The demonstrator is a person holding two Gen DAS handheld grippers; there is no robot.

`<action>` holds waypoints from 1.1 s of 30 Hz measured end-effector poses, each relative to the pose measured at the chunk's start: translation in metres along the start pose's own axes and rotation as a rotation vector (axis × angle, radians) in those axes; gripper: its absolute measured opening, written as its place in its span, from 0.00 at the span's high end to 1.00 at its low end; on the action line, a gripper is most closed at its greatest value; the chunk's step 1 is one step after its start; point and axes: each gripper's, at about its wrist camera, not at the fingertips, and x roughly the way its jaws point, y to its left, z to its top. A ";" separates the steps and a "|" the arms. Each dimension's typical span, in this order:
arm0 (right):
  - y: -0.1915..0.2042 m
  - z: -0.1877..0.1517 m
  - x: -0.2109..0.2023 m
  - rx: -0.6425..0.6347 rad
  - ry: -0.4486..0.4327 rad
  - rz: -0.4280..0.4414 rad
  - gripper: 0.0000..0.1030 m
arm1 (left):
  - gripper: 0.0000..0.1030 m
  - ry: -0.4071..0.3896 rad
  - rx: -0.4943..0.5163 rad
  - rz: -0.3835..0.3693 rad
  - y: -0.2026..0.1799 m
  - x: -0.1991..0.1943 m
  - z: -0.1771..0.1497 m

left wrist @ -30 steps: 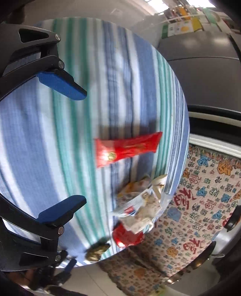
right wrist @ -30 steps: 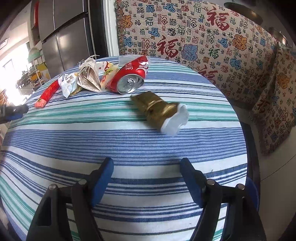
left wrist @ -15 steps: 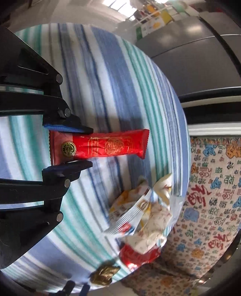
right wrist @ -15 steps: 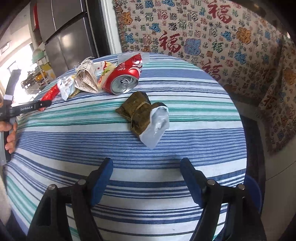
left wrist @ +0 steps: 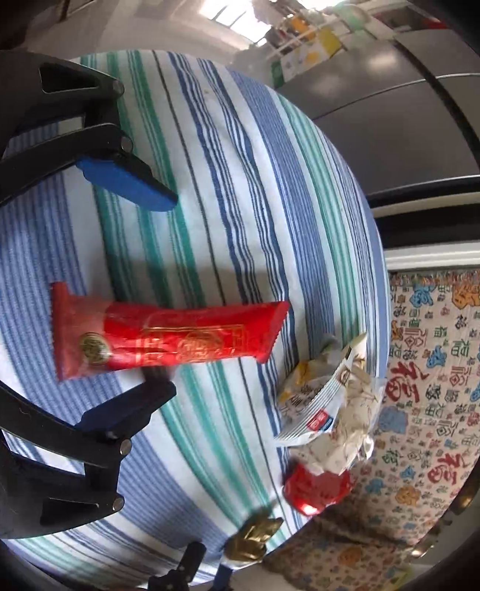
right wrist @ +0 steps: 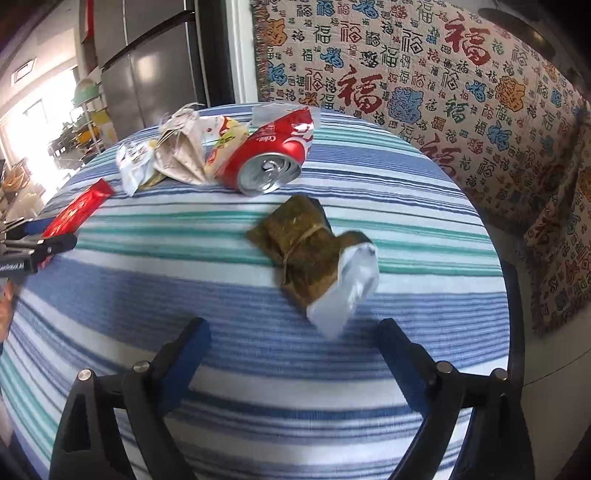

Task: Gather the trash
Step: 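Grasp the red snack bar with the left tool while the right tool grasps the gold wrapper, then carry the red snack bar and gold wrapper over the blue wastebasket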

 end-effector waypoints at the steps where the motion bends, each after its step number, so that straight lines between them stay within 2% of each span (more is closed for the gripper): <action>1: 0.000 0.005 0.004 0.001 0.000 -0.001 0.08 | 0.06 0.004 0.001 0.002 0.000 0.002 0.002; 5: -0.004 0.019 0.016 -0.037 0.027 0.032 0.07 | 0.00 0.018 -0.001 -0.005 0.002 0.009 0.007; 7: -0.009 0.024 0.018 -0.046 0.067 0.037 0.07 | 0.00 0.018 0.000 -0.007 0.002 0.008 0.006; 10: -0.014 0.024 0.015 -0.067 0.082 0.031 0.08 | 0.00 0.017 -0.001 -0.006 0.002 0.006 0.002; 13: -0.012 0.028 0.007 -0.104 0.056 -0.001 0.08 | 0.00 0.016 -0.002 -0.005 0.001 0.006 0.002; 18: -0.003 0.036 -0.007 -0.148 -0.019 0.022 0.08 | 0.00 0.017 -0.003 -0.001 0.001 0.003 -0.001; 19: -0.001 0.037 -0.005 -0.151 -0.015 0.023 0.14 | 0.00 0.018 -0.004 0.000 0.001 0.002 -0.002; 20: -0.001 0.037 -0.002 -0.150 -0.002 0.026 0.30 | 0.01 0.017 -0.004 0.001 0.001 0.001 -0.002; 21: -0.002 0.036 0.004 -0.143 0.027 0.034 0.42 | 0.03 0.016 0.000 -0.003 0.002 0.001 -0.002; 22: -0.004 0.036 0.010 -0.132 0.063 0.046 0.59 | 0.07 0.007 0.006 -0.009 0.002 -0.001 -0.002; 24: -0.008 0.036 0.009 -0.098 0.068 0.058 0.60 | 0.30 -0.009 0.027 -0.035 -0.001 -0.007 -0.003; 25: -0.009 0.036 0.006 -0.086 0.073 0.065 0.63 | 0.35 -0.014 0.036 -0.050 -0.003 -0.010 -0.003; 26: -0.010 0.035 0.002 -0.075 0.066 0.072 0.63 | 0.50 -0.022 0.043 -0.070 -0.005 -0.013 -0.003; 27: -0.010 0.035 -0.002 -0.065 0.058 0.079 0.64 | 0.71 -0.028 0.047 -0.083 -0.006 -0.016 -0.003; 28: -0.010 0.035 -0.007 -0.055 0.050 0.087 0.64 | 0.76 -0.049 0.047 -0.100 -0.006 -0.019 -0.003; 33: -0.010 0.034 -0.028 -0.022 0.013 0.094 0.64 | 0.77 -0.092 -0.005 -0.185 -0.001 -0.036 -0.001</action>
